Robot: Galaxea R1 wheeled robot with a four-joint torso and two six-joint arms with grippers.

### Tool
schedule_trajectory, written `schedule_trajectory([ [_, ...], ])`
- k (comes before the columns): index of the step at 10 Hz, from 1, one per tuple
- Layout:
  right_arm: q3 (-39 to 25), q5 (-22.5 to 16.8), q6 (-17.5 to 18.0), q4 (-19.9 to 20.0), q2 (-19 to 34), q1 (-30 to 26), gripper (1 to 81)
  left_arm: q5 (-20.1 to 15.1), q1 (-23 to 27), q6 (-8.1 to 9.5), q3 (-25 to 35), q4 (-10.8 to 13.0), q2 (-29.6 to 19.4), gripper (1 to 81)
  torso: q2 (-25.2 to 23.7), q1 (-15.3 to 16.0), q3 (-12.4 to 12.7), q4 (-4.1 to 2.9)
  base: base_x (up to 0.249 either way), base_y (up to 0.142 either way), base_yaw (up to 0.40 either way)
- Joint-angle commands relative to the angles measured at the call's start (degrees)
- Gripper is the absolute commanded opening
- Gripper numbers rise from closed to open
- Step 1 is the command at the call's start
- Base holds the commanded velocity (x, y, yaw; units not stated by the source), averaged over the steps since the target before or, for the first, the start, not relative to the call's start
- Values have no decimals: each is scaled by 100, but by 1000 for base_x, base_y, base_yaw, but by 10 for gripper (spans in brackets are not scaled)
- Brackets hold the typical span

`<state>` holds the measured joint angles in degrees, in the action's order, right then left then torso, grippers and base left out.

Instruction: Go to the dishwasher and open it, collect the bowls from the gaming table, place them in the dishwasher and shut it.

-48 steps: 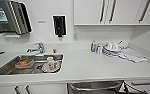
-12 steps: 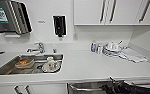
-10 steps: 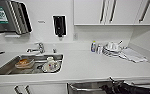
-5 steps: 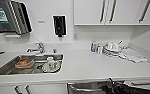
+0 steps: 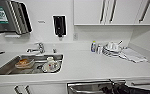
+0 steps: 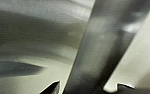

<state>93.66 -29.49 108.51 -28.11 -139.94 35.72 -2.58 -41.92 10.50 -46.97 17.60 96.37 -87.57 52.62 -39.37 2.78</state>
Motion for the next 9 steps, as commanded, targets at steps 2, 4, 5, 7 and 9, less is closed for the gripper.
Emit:
schedule_trajectory([
  [2, -156, -1182, -58, 78, 288, -165, 811, -14, 487, -13, 118, 6, -178, 811, 0, 0, 0, 0, 0, 0, 0],
  [4, -174, -1094, -40, 87, 358, -43, 811, -14, 487, -13, 118, 6, -152, 811, 0, 0, 0, 0, 0, 0, 0],
  [5, -165, -1085, -40, 95, 394, 28, 811, -14, 487, -13, 118, 15, -126, 811, 0, 0, 0, 0, 0, 0, 0],
  [7, -174, -760, -32, 130, 561, 203, 811, -14, 487, -13, 118, 6, -99, 811, 0, 0, 0, 0, 0, 0, 0],
  [9, -252, -470, -32, 139, 745, 335, 811, -14, 487, -13, 109, 6, -82, 811, 0, 0, 2, 0, 0, 0, 0],
])
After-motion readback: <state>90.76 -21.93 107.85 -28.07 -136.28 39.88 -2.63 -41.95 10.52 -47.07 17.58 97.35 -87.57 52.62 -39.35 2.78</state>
